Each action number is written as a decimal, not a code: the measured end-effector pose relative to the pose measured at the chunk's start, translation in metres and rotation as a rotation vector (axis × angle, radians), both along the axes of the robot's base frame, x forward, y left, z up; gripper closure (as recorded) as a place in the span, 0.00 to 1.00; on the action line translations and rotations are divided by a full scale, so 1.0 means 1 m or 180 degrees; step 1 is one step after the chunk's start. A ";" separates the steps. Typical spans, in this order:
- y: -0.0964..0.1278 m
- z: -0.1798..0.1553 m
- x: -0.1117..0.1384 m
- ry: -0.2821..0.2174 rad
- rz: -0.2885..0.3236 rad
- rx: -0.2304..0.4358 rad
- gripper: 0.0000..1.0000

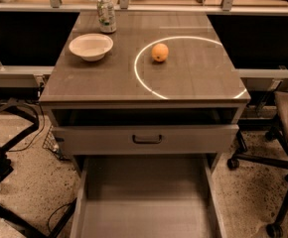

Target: Close middle drawer

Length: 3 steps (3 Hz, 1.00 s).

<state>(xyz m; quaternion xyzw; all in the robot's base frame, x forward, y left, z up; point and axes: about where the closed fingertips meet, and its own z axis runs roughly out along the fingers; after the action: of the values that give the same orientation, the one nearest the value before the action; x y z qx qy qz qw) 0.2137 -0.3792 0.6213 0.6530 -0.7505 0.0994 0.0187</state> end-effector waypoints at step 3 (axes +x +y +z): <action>0.102 -0.126 -0.040 0.0356 0.0492 0.0513 0.85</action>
Offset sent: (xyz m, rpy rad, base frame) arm -0.0536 0.1210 -0.1558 0.2190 0.1368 0.1616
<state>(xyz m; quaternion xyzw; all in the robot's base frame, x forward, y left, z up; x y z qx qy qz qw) 0.1736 -0.2775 0.4953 0.7129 -0.7013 0.0033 0.0003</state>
